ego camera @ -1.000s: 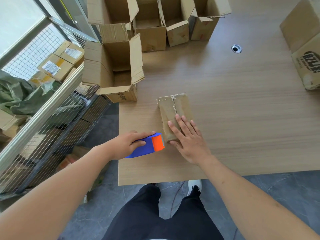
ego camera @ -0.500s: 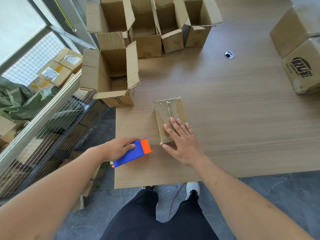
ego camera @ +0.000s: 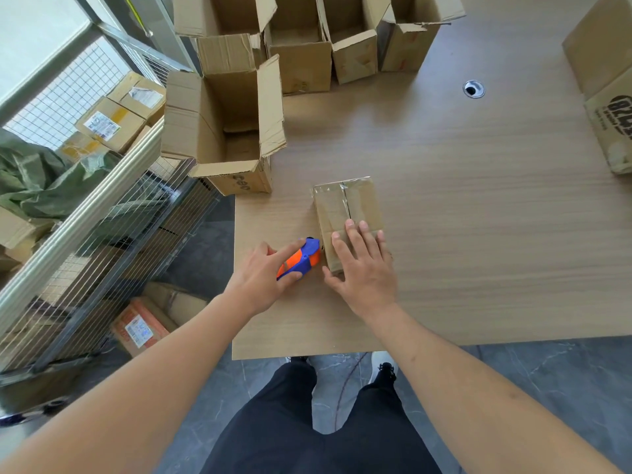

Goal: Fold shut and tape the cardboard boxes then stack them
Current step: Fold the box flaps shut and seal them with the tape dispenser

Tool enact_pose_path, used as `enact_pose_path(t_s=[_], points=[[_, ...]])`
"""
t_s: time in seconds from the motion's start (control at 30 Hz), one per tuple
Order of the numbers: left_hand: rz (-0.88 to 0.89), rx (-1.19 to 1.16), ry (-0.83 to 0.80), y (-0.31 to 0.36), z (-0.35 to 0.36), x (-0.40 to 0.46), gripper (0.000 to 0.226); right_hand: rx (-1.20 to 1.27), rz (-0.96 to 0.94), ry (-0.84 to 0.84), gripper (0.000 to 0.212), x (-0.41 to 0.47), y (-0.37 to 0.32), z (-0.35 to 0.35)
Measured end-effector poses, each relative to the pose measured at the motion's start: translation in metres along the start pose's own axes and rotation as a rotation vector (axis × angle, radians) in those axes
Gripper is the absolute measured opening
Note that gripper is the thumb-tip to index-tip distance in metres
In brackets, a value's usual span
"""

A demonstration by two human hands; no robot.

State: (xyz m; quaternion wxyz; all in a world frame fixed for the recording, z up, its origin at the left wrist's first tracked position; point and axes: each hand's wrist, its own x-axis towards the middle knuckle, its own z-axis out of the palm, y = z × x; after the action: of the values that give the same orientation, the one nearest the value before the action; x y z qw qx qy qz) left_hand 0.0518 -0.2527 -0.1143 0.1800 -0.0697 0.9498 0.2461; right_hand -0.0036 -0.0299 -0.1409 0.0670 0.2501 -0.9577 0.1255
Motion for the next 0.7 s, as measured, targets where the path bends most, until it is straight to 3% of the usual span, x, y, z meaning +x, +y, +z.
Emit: enact_pose_path(t_s=[0.27, 0.4, 0.57, 0.7], points=[[0.062, 0.056, 0.201, 0.015, 0.008, -0.009, 0.057, 0.048, -0.035, -0.098, 0.083, 0.003, 0.016, -0.013], [0.217, -0.028, 0.292, 0.036, 0.003, -0.012, 0.042, 0.060, -0.038, -0.201, 0.090, 0.001, 0.022, -0.030], [0.404, -0.039, 0.346, 0.066, 0.008, -0.011, 0.021, 0.083, -0.045, -0.260, 0.080, -0.020, 0.036, -0.050], [0.476, -0.058, 0.304, 0.079, 0.024, -0.015, 0.022, 0.089, -0.059, -0.314, 0.070, -0.033, 0.046, -0.058]])
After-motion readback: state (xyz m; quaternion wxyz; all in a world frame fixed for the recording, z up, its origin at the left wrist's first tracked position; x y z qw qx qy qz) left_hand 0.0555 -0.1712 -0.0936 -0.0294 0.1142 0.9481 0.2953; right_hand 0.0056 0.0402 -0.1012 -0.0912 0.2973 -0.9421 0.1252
